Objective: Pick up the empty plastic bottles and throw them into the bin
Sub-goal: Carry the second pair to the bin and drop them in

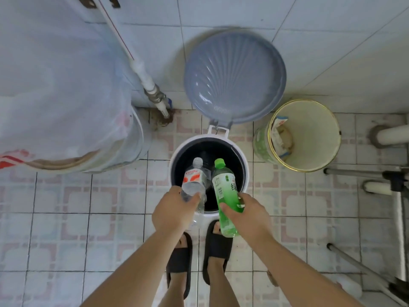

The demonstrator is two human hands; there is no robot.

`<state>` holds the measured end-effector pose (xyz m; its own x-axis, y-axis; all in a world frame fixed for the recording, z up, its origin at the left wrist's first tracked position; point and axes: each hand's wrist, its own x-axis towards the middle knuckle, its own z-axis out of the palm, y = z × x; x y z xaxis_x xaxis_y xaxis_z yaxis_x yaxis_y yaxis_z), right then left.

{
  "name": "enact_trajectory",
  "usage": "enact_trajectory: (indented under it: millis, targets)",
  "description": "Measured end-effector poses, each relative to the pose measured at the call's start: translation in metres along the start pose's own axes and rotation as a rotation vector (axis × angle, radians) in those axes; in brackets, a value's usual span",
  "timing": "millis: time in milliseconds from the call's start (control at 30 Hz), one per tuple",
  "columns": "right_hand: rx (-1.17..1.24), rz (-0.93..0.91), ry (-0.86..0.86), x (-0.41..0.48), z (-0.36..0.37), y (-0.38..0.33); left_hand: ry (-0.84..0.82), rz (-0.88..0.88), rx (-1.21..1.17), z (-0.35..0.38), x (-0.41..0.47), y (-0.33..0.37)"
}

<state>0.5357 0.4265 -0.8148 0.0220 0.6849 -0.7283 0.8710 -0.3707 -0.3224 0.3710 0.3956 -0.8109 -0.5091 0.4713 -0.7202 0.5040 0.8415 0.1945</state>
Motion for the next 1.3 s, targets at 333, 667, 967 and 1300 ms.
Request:
enact_trajectory:
  millis: [333,667,967,1300]
  targets:
    - [-0.015,-0.145,0.010,0.037,-0.013,-0.031,-0.088,0.101,-0.156,-0.016,0.020,0.025]
    - [-0.320,-0.315,0.040,0.018,-0.051,-0.033,0.071,0.373,0.194,-0.047,0.000,0.025]
    - [-0.465,-0.536,0.207,0.021,-0.118,-0.101,0.221,0.530,0.263,-0.110,-0.004,0.048]
    - [-0.441,-0.643,0.423,0.053,-0.190,-0.169,0.443,0.679,0.189,-0.155,0.019,0.114]
